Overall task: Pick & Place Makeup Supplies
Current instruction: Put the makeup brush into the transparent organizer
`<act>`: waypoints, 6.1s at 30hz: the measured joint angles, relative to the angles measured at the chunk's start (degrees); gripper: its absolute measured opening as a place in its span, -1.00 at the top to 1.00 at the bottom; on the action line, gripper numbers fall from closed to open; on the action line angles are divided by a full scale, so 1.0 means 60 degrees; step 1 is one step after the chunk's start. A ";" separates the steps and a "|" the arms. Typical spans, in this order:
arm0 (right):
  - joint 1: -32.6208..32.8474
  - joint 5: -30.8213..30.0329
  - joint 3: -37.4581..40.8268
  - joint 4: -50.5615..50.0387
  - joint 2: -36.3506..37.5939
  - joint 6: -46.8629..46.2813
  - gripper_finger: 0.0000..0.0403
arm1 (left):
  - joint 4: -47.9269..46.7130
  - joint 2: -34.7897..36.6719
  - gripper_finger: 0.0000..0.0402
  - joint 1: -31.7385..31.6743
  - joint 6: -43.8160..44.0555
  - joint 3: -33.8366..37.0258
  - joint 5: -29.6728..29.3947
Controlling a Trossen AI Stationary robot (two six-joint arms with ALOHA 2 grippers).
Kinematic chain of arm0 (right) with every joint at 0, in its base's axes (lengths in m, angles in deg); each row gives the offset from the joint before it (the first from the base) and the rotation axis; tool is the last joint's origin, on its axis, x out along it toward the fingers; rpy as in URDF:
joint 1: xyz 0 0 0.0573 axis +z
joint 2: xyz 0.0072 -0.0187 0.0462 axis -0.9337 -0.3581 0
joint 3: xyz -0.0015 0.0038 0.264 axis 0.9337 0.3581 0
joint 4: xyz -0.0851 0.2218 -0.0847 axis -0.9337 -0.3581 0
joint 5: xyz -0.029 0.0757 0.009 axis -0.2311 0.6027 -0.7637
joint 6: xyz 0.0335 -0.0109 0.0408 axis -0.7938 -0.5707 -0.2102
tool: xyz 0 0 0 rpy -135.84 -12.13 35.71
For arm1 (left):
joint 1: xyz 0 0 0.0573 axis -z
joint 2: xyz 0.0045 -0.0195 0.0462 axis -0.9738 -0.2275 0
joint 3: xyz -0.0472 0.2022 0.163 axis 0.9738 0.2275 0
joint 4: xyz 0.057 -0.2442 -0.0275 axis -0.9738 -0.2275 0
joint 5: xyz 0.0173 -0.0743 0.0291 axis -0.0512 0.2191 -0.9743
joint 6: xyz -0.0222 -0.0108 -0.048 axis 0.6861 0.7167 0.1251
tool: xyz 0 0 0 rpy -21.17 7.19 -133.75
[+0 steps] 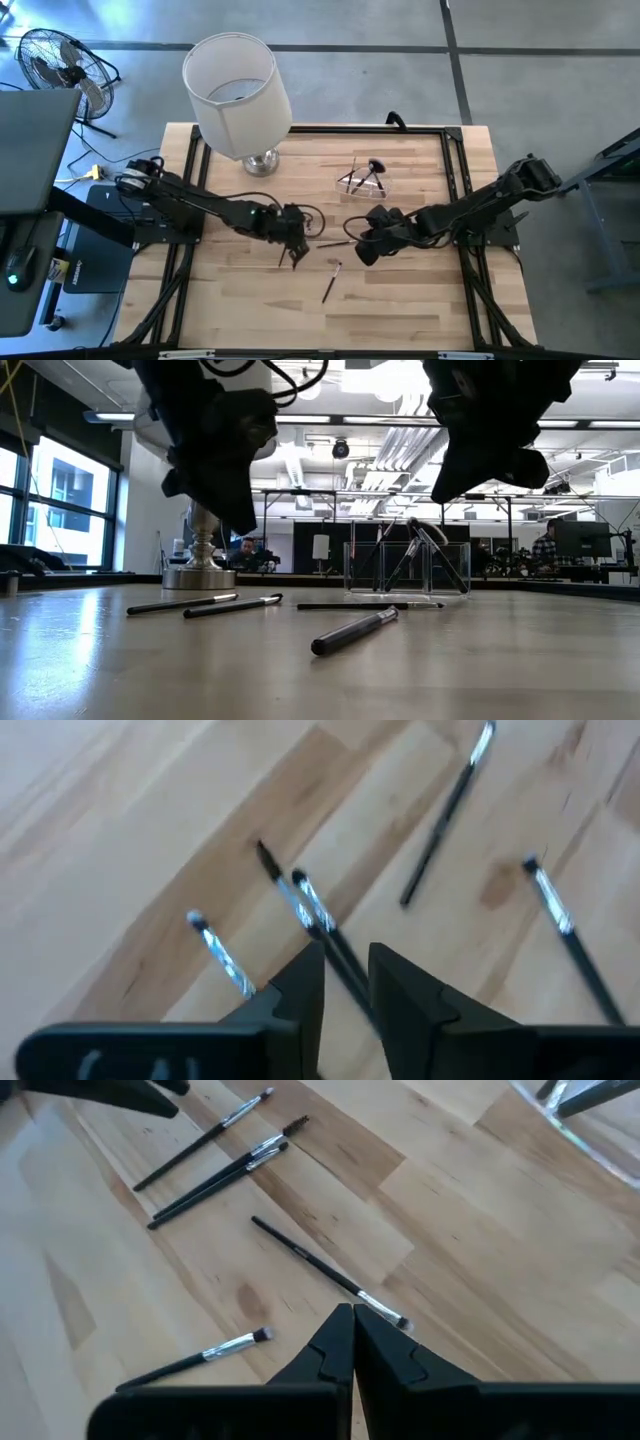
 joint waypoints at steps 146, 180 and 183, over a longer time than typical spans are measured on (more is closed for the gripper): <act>-0.0248 -0.1378 0.0000 0.6900 0.0360 0.6206 0.94 | 0.7167 0.2726 0.54 -0.0603 -0.6516 -0.0007 -0.0951; -0.5573 0.0219 -0.0004 0.2002 0.0339 0.7705 0.93 | 0.3408 0.4189 0.54 -0.0593 -0.4243 0.0000 -0.1168; -0.5744 0.0524 -0.0004 0.2094 -0.0050 0.7561 0.94 | 0.3408 0.4189 0.54 -0.0593 -0.4211 0.0000 -0.1199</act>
